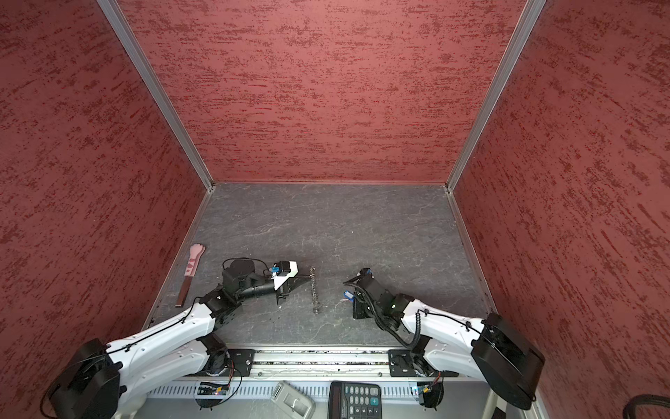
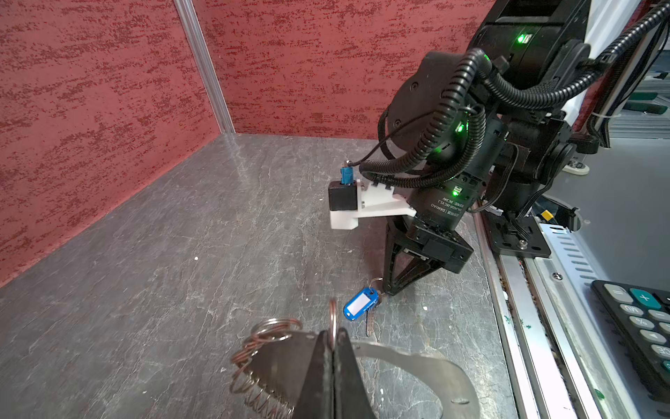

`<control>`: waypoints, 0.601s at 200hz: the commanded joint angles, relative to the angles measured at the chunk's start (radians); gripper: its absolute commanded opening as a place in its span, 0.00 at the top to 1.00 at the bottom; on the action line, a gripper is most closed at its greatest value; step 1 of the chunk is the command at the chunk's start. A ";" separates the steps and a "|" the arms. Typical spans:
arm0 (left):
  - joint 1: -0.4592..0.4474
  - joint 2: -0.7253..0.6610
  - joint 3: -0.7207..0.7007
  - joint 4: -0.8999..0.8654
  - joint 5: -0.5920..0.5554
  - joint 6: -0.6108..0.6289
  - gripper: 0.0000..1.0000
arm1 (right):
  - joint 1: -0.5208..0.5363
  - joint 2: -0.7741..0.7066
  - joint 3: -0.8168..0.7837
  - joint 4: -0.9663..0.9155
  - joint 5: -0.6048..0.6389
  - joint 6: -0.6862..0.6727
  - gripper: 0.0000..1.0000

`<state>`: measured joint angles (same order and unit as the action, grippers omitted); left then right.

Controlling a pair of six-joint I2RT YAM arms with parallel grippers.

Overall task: Attach keys to a key ring
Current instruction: Move the key to the bottom-center of the table.

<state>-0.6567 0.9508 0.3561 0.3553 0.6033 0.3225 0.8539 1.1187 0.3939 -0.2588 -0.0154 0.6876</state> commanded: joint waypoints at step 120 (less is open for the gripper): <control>-0.006 -0.020 0.007 0.001 -0.002 0.010 1.00 | 0.006 0.314 0.435 -0.648 -0.070 -0.088 1.00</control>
<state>-0.6567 0.9493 0.3561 0.3515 0.6018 0.3229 0.8551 1.4208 0.7887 -0.8055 -0.0605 0.6216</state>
